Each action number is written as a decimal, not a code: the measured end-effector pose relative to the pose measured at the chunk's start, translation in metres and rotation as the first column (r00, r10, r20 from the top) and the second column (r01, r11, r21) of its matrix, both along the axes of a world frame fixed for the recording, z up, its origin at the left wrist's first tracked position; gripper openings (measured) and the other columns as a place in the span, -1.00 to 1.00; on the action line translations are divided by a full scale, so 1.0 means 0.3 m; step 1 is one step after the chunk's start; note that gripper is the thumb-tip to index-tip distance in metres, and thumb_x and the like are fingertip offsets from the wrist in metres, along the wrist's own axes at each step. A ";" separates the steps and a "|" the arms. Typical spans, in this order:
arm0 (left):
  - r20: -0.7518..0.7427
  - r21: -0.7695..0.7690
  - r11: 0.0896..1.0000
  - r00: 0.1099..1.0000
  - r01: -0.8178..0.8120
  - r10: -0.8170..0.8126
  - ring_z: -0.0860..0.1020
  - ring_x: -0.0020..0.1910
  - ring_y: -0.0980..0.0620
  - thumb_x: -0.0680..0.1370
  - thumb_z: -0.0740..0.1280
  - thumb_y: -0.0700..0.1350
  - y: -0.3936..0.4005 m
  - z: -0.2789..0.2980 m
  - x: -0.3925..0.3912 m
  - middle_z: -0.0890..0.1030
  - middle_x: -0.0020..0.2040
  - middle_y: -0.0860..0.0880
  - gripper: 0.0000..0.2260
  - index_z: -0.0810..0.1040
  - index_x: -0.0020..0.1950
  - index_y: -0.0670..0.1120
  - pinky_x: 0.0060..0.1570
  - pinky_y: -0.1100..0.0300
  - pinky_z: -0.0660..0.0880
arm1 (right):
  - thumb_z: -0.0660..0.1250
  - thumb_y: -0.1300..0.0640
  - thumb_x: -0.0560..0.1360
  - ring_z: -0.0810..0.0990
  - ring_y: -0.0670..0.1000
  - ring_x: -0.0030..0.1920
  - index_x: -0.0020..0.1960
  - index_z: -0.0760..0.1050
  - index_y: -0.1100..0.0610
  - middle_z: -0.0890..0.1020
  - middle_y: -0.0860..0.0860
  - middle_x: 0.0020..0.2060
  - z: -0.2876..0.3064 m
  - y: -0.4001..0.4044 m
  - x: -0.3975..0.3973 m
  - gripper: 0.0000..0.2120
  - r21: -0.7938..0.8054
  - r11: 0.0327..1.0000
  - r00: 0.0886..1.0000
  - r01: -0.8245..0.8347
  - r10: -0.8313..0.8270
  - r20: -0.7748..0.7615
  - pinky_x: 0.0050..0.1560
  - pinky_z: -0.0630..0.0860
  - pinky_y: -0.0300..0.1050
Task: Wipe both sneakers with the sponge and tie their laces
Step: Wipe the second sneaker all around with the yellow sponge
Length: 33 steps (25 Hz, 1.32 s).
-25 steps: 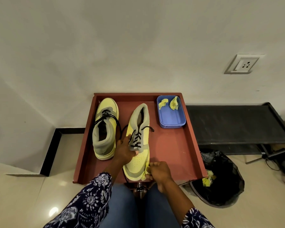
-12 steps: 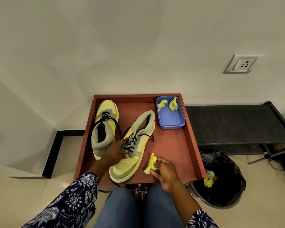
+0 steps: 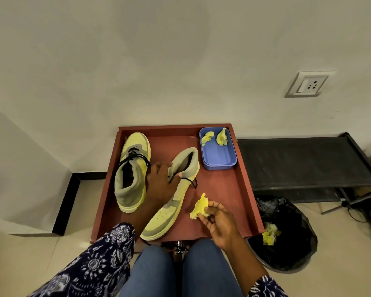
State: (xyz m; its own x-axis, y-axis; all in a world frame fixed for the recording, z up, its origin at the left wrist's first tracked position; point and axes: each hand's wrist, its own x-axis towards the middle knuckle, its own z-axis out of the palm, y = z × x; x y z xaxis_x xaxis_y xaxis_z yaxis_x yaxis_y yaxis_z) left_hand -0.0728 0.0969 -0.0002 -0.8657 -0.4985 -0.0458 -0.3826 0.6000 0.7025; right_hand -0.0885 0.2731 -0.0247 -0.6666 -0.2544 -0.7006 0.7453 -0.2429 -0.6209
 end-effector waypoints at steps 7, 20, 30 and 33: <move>0.175 -0.033 0.974 0.958 -0.224 0.226 0.32 0.24 -0.28 0.48 0.37 -0.06 0.098 -0.026 -0.098 0.27 0.29 -0.21 -0.67 0.41 0.14 -0.20 0.15 -0.01 0.33 | 0.25 0.18 0.53 0.60 0.05 -0.16 -0.03 0.55 0.21 0.63 0.12 -0.16 -0.002 0.039 0.007 -0.86 -0.055 0.998 0.999 0.024 -0.022 0.036 -0.20 0.61 -0.14; 0.110 0.009 0.986 0.981 -0.164 0.162 0.44 0.06 -0.22 0.50 0.34 -0.07 0.061 -0.059 -0.079 0.42 0.06 -0.27 -0.77 0.50 0.01 -0.22 0.07 0.02 0.43 | 0.27 0.17 0.53 0.61 0.01 -0.19 0.00 0.55 0.18 0.68 0.08 -0.22 -0.002 0.065 0.012 -0.87 -0.022 0.997 0.996 -0.073 0.073 0.044 -0.16 0.57 -0.15; 0.151 -0.070 0.997 0.988 0.035 -0.024 0.49 -0.04 -0.24 0.44 0.28 -0.33 0.035 -0.050 -0.063 0.55 -0.02 -0.29 -0.83 0.46 0.02 -0.27 -0.22 0.16 0.31 | 0.28 0.26 0.50 0.59 0.04 -0.13 -0.04 0.52 0.22 0.63 0.15 -0.13 -0.014 0.084 0.017 -0.93 -0.045 0.999 0.999 -0.014 0.017 0.050 -0.29 0.61 -0.24; 0.141 -0.045 0.995 0.987 0.084 -0.076 0.52 -0.04 -0.23 0.46 0.31 -0.31 0.031 -0.030 -0.048 0.58 -0.05 -0.26 -0.86 0.46 0.00 -0.28 -0.17 0.09 0.38 | 0.29 0.29 0.49 0.59 0.04 -0.14 -0.08 0.51 0.23 0.62 0.15 -0.14 -0.018 0.091 0.015 -0.96 -0.048 0.999 0.999 0.002 0.000 0.043 -0.34 0.60 -0.24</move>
